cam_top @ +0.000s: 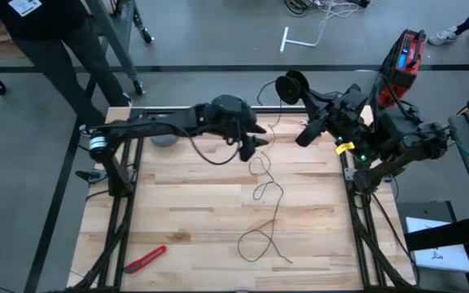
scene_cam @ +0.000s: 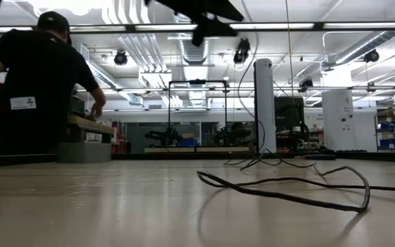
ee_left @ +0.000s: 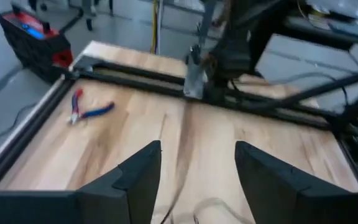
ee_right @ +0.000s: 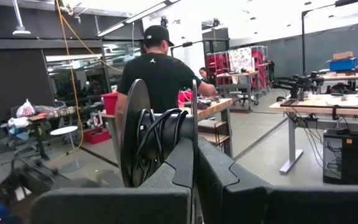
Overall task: Coil cords
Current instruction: Coil the black wire on the black spool
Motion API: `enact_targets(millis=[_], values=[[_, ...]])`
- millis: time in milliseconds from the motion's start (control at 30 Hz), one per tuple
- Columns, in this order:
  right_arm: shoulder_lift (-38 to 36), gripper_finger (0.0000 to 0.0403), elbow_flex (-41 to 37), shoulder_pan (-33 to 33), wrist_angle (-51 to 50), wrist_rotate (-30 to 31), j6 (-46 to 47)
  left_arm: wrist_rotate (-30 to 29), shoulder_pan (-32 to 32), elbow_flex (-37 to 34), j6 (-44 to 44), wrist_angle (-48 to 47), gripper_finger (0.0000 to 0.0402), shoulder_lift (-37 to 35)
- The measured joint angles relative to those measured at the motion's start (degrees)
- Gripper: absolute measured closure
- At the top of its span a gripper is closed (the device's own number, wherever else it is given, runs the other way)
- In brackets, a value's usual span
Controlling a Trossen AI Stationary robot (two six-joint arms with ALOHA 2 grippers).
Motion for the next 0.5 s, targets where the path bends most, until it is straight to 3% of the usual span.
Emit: enact_targets(millis=[133,500], values=[[0.0,0.0403,0.0,0.0,-0.1,0.0,-0.5,-4.1,-0.4,-4.6,0.3,1.0,0.0186,-4.9],[0.1,0.0403,0.0,0.0,-0.3,0.0,-1.5,-7.0,-1.9,-25.4,-14.4,28.1,0.0172,-4.6]])
